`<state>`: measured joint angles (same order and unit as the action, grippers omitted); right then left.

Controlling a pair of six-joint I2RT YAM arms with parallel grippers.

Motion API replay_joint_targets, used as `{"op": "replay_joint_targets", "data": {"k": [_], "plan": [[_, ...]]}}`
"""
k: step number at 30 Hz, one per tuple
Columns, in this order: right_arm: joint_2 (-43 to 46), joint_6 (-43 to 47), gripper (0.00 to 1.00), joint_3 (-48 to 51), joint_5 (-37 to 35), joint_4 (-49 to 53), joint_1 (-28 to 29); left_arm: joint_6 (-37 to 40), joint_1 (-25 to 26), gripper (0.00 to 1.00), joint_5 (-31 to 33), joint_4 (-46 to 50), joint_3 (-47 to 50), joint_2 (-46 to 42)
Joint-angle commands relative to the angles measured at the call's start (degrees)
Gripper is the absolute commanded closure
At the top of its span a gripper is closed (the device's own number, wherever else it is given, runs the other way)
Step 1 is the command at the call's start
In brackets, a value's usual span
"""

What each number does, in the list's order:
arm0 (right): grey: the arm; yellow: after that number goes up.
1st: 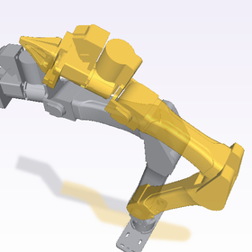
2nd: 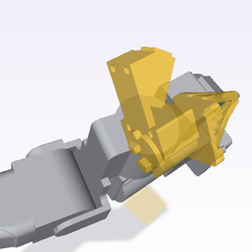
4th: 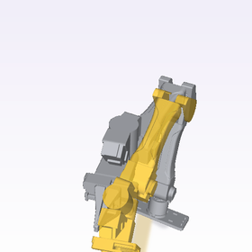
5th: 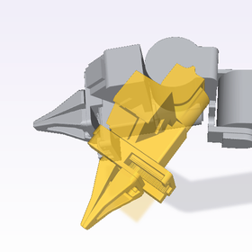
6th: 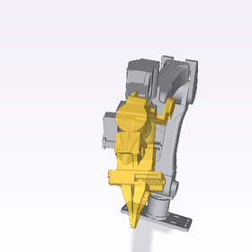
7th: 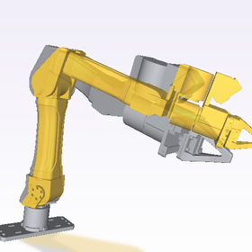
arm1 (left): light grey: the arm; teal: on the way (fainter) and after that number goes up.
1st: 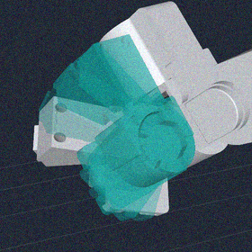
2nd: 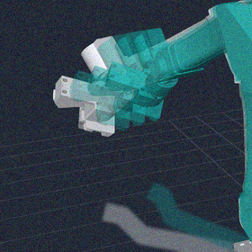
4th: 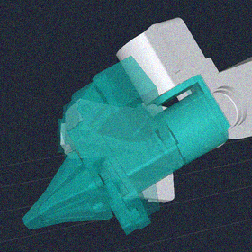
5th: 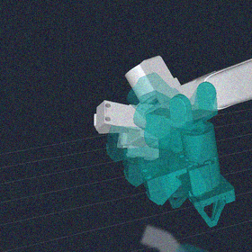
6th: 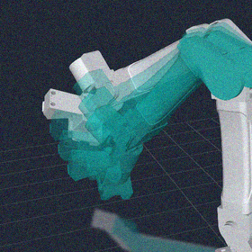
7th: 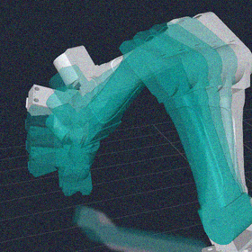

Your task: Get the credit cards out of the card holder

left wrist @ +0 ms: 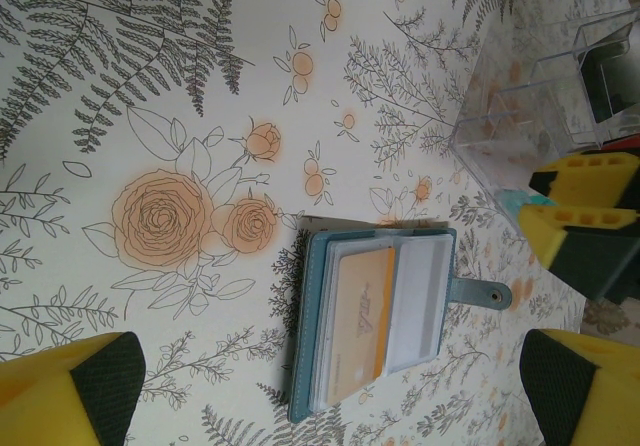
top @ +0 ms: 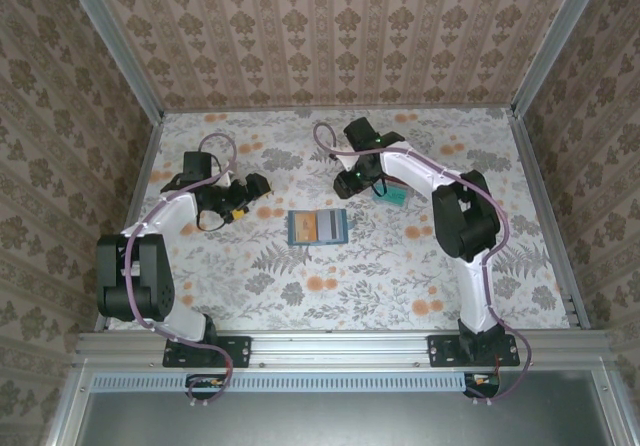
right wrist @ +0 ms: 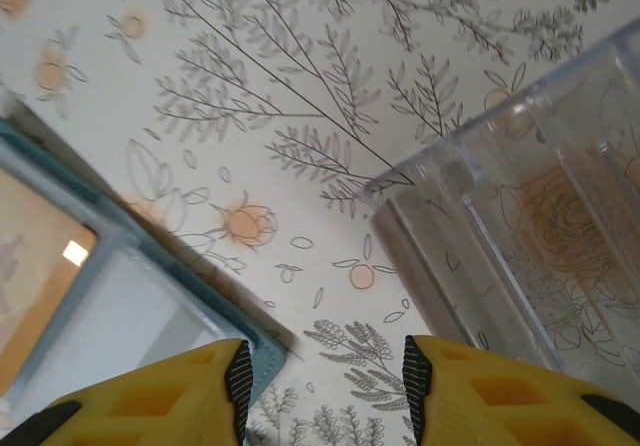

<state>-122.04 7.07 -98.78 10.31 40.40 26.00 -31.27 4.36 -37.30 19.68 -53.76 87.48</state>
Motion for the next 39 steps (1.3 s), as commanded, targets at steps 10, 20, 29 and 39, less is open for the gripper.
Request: {"op": "replay_joint_targets", "data": {"k": [10,20,29,39], "plan": [[0.24,-3.9,0.54,-1.99,-8.16,-1.28,-0.41,0.07,-0.24,0.0,0.03,-0.01,-0.09,-1.02],[15.18,-14.06,0.44,11.96,2.58,-9.28,0.55,-0.43,1.62,0.0,2.47,1.28,1.15,-2.6],[24.33,-34.29,0.44,23.82,5.21,-14.81,6.97,-4.98,6.42,0.06,8.53,1.34,4.68,-6.45],[18.58,-49.05,0.48,27.0,5.83,-23.12,13.28,-5.18,13.54,0.42,4.44,-1.92,2.77,-0.91]]}}
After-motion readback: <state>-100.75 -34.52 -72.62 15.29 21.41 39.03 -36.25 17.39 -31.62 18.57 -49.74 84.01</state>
